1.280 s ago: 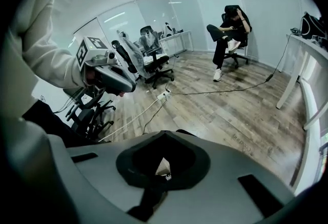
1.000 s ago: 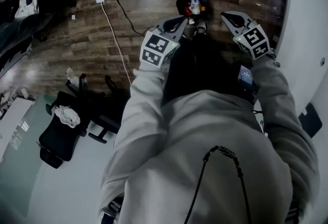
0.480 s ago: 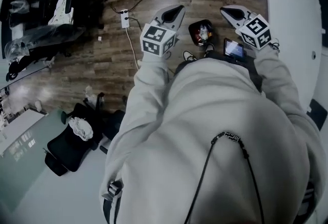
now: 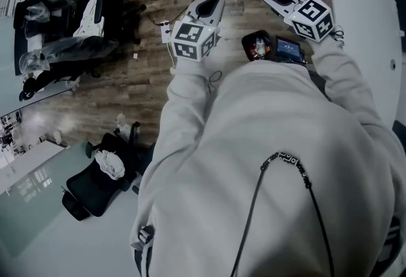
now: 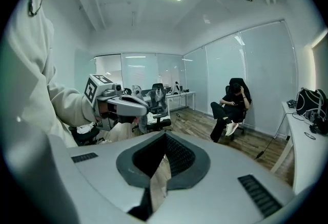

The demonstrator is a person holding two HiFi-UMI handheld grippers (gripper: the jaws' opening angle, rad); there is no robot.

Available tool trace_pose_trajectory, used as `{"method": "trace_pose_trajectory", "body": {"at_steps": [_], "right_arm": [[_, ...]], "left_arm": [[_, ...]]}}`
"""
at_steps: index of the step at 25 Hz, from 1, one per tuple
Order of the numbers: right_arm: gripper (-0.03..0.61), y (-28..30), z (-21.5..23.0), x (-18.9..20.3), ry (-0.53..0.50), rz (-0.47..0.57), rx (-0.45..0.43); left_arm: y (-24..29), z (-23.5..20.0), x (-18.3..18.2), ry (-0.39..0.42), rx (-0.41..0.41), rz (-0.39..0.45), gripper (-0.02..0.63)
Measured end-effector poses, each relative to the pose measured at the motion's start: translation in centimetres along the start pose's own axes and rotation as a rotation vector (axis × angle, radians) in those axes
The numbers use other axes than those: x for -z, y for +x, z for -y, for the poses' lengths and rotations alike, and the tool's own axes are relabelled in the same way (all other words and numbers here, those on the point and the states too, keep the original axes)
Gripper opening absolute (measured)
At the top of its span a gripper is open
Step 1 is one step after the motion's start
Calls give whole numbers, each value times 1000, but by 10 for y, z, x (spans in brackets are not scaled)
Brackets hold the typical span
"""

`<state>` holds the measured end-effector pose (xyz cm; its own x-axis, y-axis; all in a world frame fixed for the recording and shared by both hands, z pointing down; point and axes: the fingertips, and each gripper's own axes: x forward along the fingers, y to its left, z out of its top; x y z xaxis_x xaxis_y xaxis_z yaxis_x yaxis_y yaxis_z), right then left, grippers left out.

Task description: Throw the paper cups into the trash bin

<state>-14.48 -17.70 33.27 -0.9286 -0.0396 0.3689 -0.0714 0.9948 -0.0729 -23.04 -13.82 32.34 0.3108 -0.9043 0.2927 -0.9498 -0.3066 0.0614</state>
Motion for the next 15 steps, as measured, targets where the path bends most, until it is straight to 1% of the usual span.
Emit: {"method": "trace_pose_trajectory", "body": {"at_steps": [5, 10, 15], "right_arm": [[20, -6, -3, -13, -39, 8, -16], [20, -22, -6, -35, -49, 52, 12], [20, -31, -12, -57, -65, 84, 11]], "left_arm": [[-7, -4, -20, 14, -29, 44, -5], [-16, 3, -50, 48, -19, 101, -5], [-23, 6, -76, 68, -13, 150, -5]]}}
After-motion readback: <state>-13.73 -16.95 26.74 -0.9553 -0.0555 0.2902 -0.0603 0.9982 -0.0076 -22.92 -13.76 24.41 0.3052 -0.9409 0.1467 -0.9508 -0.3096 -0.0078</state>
